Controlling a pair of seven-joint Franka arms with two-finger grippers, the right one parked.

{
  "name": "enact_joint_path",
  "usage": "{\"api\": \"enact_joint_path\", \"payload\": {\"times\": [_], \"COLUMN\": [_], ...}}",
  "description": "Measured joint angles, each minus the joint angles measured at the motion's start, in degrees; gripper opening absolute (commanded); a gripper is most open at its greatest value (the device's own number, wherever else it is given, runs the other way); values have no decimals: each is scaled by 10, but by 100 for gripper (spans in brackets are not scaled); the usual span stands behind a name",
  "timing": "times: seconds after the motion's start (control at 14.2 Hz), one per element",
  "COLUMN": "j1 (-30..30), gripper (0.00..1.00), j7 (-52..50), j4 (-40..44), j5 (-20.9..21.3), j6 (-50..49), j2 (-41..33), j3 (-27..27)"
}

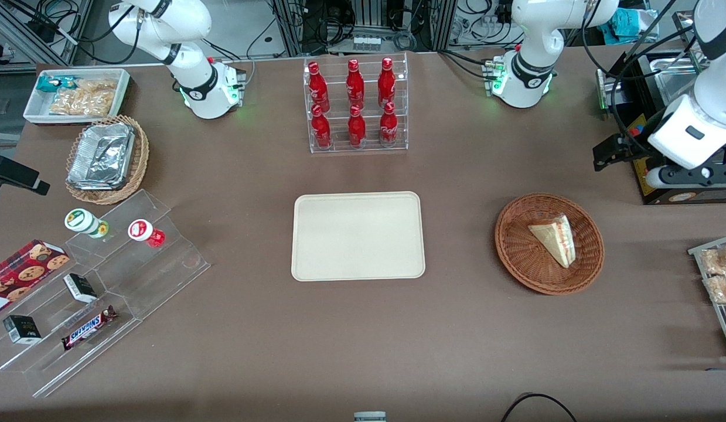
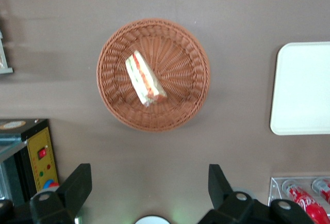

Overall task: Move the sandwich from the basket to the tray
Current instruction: 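Move the left gripper down over the wrapped sandwich in the wicker basket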

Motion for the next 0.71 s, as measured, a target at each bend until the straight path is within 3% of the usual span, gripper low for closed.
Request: {"api": "enact_joint_path", "payload": {"times": [0.42, 0.71], "j1": [0, 1], "gripper": [100, 100], "j7": [0, 1], "j4": [-12, -75], "j5": [23, 24], "j6": [0, 55], "j2": [18, 48], "j3": [2, 4]}}
